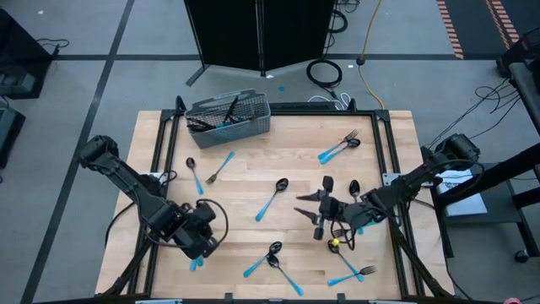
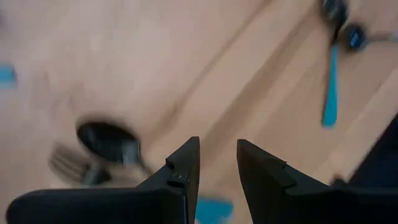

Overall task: Sort silverware
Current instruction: Put the blue fork into the silverware basket

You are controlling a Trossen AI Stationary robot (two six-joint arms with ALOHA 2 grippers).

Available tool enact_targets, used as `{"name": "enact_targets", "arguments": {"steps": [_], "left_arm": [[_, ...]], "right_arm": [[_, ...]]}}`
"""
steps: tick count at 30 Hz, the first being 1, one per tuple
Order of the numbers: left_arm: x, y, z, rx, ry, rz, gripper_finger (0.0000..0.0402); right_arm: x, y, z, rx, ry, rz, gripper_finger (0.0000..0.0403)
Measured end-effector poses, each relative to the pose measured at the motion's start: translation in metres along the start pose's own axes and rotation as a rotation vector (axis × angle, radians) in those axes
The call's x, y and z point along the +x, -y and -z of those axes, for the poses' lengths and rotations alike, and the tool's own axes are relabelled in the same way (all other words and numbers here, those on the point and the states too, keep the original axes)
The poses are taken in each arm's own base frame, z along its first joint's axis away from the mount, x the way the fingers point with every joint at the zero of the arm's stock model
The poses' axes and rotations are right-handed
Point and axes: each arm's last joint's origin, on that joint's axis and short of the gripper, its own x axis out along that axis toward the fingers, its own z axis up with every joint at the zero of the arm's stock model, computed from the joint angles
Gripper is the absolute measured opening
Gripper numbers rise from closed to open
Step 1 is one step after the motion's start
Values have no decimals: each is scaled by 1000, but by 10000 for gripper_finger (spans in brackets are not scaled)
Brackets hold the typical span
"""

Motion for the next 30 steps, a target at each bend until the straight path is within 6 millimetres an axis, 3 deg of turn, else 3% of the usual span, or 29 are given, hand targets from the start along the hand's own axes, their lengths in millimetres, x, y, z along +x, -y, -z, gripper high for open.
{"name": "enact_targets", "arguments": {"steps": [7,12,17,24,30], "left_arm": [[10,0,9,-166,-111,-77,102],[24,7,16,-166,-179,-110,102],[37,11,15,-113,-79,-133,102],[42,-3,9,-371,-9,-315,102],[41,-3,13,-577,-31,-334,102]], "right_arm": [[-5,-7,1,79,-10,-67,144],[-11,-14,4,54,-27,-95,144],[-16,-19,5,12,-23,-120,144],[-17,-20,8,-58,-41,-122,144],[-18,-19,19,-89,-148,-172,144]]}}
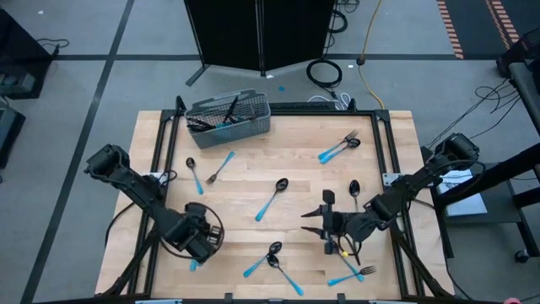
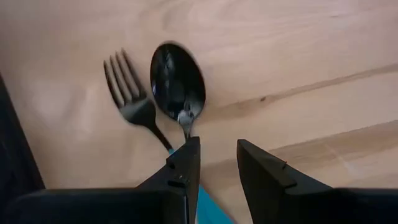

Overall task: Sort silverware
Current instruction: Put the blue fork into the silverware basket

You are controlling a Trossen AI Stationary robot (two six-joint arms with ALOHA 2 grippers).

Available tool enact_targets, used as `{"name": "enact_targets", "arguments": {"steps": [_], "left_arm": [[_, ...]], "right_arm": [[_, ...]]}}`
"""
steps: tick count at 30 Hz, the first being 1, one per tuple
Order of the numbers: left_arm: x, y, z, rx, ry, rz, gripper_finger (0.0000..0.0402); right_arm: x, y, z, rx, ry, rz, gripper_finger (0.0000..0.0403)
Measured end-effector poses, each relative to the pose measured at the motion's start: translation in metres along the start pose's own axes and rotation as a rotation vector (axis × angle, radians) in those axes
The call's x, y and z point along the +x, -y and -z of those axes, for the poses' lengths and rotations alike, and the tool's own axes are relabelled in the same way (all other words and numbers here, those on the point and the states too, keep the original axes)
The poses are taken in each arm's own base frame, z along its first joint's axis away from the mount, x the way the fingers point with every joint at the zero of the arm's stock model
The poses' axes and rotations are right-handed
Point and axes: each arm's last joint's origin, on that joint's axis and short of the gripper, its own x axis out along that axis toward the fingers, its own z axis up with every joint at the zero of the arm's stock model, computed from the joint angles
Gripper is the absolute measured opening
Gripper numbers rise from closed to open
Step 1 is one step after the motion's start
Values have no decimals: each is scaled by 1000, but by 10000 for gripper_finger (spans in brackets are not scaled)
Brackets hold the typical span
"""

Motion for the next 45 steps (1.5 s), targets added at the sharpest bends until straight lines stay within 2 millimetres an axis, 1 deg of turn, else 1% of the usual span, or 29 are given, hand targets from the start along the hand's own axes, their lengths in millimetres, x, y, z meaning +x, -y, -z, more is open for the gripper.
{"name": "enact_targets", "arguments": {"steps": [8,10,15,19,25,35,45], "left_arm": [[10,0,12,-181,-1,-44,102],[13,2,14,-199,-3,-57,102],[24,4,17,-202,18,-109,102],[28,3,17,-202,26,-153,102],[27,-4,14,-204,57,-225,102],[28,-4,15,-215,61,-226,102],[49,2,23,-207,92,-269,102]], "right_arm": [[-1,2,11,-63,-100,12,144],[-1,3,12,-72,-113,15,144],[-1,3,15,-91,-139,19,144],[-1,4,16,-118,-142,19,144],[-1,4,16,-144,-142,18,144],[-1,4,16,-154,-148,19,144],[-2,4,20,-120,-191,5,144]]}}
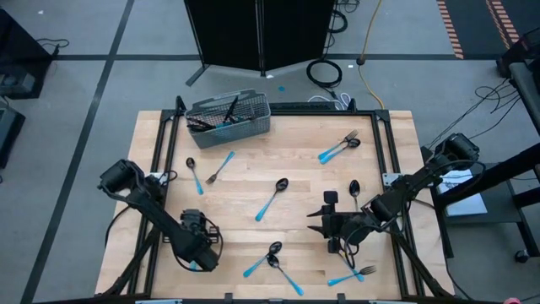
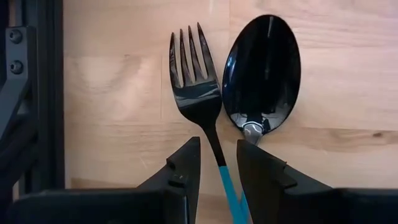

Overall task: Sort silverware
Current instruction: Put the blue fork into the silverware basket

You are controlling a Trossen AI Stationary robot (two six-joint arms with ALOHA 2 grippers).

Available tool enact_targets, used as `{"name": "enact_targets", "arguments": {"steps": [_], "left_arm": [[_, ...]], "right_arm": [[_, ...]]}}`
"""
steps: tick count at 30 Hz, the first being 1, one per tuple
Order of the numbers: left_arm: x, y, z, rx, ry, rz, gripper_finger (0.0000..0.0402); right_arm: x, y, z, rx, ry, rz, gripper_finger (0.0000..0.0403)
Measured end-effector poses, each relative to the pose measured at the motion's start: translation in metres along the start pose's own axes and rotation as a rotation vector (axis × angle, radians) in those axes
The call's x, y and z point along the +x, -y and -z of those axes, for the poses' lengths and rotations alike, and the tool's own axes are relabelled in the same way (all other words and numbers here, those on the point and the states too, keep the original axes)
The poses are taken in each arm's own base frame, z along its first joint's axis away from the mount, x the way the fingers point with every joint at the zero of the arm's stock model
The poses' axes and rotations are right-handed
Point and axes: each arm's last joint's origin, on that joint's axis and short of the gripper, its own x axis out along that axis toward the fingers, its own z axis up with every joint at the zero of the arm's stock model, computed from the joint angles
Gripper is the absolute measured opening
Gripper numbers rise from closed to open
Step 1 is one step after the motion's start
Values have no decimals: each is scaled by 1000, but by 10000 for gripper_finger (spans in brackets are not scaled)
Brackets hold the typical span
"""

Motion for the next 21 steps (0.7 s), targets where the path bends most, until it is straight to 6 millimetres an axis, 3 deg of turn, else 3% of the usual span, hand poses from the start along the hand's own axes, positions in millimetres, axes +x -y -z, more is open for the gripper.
{"name": "enact_targets", "arguments": {"steps": [13,21], "left_arm": [[11,3,6,15,19,-35,102],[27,2,6,17,-8,3,100]], "right_arm": [[0,0,2,13,-15,3,144],[0,0,2,13,-17,1,144]]}}
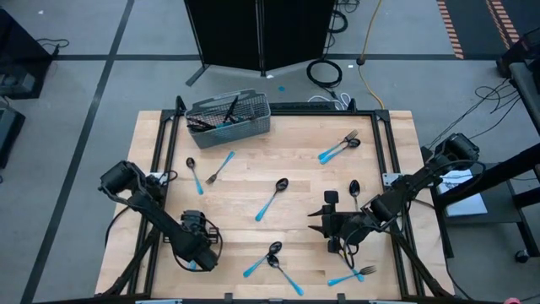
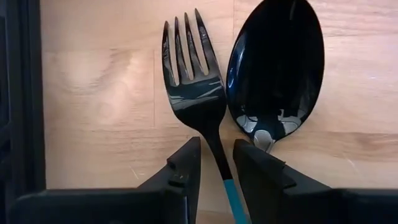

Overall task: Sort silverware
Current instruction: Put the blue fork into the silverware basket

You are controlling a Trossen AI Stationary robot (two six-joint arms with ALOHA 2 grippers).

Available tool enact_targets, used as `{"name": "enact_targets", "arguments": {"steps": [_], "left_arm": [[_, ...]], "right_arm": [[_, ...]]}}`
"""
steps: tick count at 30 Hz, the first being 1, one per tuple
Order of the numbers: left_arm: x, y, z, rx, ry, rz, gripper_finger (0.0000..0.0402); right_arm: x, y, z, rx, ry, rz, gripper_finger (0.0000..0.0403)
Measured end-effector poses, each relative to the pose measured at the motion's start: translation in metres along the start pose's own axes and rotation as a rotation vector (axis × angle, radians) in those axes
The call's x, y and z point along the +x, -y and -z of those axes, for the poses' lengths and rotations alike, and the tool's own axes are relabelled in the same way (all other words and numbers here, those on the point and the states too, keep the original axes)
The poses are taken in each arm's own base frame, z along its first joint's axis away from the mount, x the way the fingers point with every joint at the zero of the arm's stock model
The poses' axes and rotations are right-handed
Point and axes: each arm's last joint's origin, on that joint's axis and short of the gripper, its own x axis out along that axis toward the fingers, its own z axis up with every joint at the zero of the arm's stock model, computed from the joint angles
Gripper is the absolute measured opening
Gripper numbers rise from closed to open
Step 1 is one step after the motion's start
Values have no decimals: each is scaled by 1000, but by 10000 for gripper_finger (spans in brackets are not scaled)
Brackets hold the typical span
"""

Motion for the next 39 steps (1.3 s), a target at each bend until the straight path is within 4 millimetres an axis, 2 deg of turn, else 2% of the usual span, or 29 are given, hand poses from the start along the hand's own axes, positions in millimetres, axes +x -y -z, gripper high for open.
{"name": "enact_targets", "arguments": {"steps": [3,7,9,17,23,27,30,34,36,39], "left_arm": [[-3,-1,-1,25,0,13,82],[-7,-2,-3,60,6,44,25],[-8,-3,-4,69,14,51,10],[-12,-9,-12,73,108,8,6],[-36,-11,-22,63,165,72,5],[-56,-11,-31,49,222,211,4],[-73,-7,-40,25,341,385,4],[-95,1,-56,-1,640,637,4],[-104,5,-70,3,767,673,4],[-111,11,-100,32,881,610,4]], "right_arm": [[0,0,0,0,0,0,144],[0,0,0,0,0,0,144],[0,0,0,0,0,0,144],[0,0,0,3,4,-1,144],[0,0,-1,3,5,-1,144],[0,0,-1,-16,6,4,144],[0,1,-1,-31,7,8,144],[0,0,-2,-58,14,7,144],[0,1,-2,-97,16,10,144],[2,3,-3,-111,18,24,144]]}}
